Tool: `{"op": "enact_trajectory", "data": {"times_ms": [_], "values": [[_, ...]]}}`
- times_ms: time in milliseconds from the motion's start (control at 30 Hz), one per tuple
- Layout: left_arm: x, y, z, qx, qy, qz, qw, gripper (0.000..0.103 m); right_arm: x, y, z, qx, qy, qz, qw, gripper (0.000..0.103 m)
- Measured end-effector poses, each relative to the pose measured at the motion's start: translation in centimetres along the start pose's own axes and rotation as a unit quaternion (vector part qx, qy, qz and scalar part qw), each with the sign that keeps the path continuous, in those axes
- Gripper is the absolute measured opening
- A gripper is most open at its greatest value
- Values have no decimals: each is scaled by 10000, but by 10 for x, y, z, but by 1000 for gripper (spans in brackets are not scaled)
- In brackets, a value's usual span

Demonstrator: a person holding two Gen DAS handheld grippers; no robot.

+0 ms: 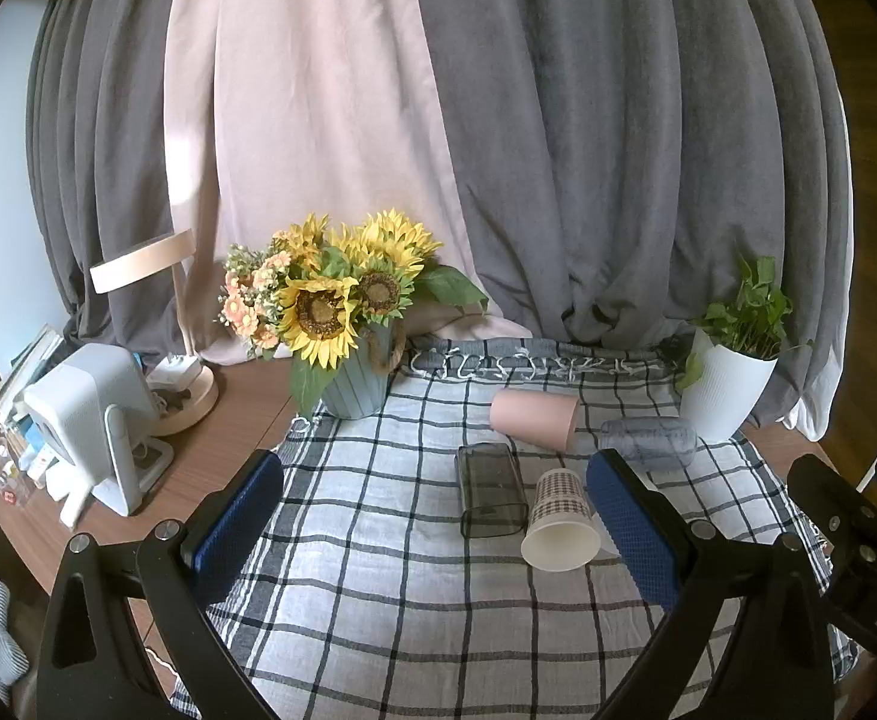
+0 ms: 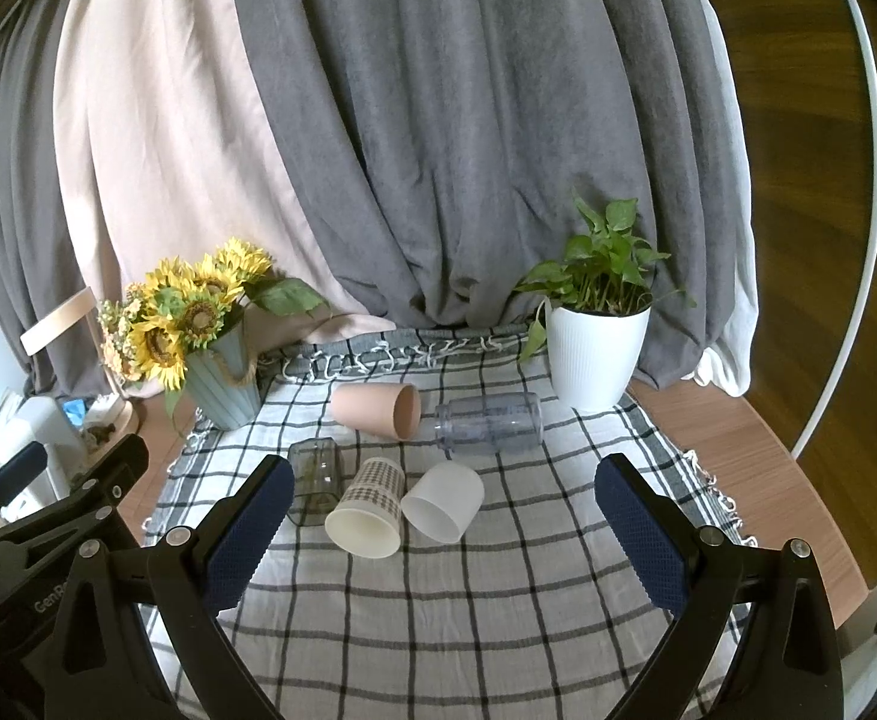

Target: Flip cup upside down

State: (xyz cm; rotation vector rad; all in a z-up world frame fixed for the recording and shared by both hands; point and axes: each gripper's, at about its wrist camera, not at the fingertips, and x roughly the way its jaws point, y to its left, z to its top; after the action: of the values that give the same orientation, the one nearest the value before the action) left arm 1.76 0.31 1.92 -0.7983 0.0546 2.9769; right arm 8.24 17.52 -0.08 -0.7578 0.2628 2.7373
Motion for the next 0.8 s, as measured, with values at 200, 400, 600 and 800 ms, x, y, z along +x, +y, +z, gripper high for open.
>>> {"op": "enact_trajectory", "data": {"times_ms": [200, 400, 600, 800], "values": [[0, 1, -1, 7, 2, -11, 10000, 103, 0, 0, -2, -9, 8, 0, 10000, 101], [1, 2, -4, 7, 26, -26, 10000, 103, 0, 1, -3, -13, 18, -4, 10000, 101], [4, 2, -5, 30, 62, -25, 10000, 103, 3, 1, -3, -36, 86, 10, 10000, 101], [5, 2, -4, 37, 69, -44, 10000, 103, 3, 1, -2, -37, 86, 6, 10000, 101]]}}
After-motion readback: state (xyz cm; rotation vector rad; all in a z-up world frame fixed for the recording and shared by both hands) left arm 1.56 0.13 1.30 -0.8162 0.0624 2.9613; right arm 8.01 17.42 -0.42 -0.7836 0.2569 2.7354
